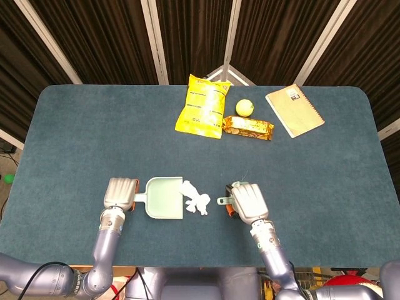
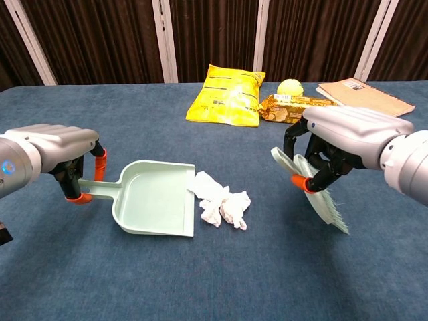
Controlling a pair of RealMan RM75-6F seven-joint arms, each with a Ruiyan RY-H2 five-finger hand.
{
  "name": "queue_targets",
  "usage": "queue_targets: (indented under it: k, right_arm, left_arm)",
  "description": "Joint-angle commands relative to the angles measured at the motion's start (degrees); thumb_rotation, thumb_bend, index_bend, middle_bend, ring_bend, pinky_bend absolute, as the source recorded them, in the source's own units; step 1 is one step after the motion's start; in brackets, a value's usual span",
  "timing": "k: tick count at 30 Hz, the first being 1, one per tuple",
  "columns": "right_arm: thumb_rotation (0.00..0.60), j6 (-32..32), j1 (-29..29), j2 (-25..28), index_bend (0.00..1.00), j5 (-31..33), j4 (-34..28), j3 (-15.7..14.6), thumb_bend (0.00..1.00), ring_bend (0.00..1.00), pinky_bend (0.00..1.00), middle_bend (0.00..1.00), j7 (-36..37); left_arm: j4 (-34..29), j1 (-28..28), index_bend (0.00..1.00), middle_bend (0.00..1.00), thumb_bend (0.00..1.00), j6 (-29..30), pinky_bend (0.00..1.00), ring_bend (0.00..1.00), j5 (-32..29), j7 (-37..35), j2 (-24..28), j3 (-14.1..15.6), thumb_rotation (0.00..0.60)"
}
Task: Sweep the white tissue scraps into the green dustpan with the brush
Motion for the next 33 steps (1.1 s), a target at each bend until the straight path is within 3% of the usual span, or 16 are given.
queue_targets:
  k: [1, 8, 22, 33]
  right_arm:
    - [0.600, -0.02, 0.21, -0.31, 0.74, 0.19, -0.28, 0.00, 0.43, 0.92, 0.88, 0.90, -0.28]
    - [0.600, -0.06, 2.14, -3.11, 0.74, 0.98, -2.36, 0.78, 0.43, 0.92, 0.88, 0.90, -2.94]
    - [0.600, 0.31, 6.36, -7.35, 0.74, 4.31, -6.12, 4.08, 0.43, 0.92, 0.88, 0.90, -6.32]
    - [0.600, 1.50, 8.50, -6.14, 0.75, 5.89, -9.07, 7.54, 0.43, 0.92, 0.88, 0.90, -6.26]
  left_arm:
    - [-0.58, -1.05, 0.73, 1.00, 0.63, 1.05, 1.00, 1.00, -2.66, 0.89, -0.24, -1.56, 0.600]
    - [0.76, -2.64, 0.73, 1.00, 0.64, 0.62, 1.00, 1.00, -4.72, -0.38, -2.06, -2.97, 0.600]
    - [3.18, -4.75, 0.73, 1.00, 0.64, -0.38, 1.00, 1.00, -6.00, -1.69, -4.74, -2.43, 0.600]
    - [4.17, -5.05, 0.73, 1.00, 0.64, -0.92, 1.00, 1.00, -4.74, -3.98, -5.66, -1.94, 0.600]
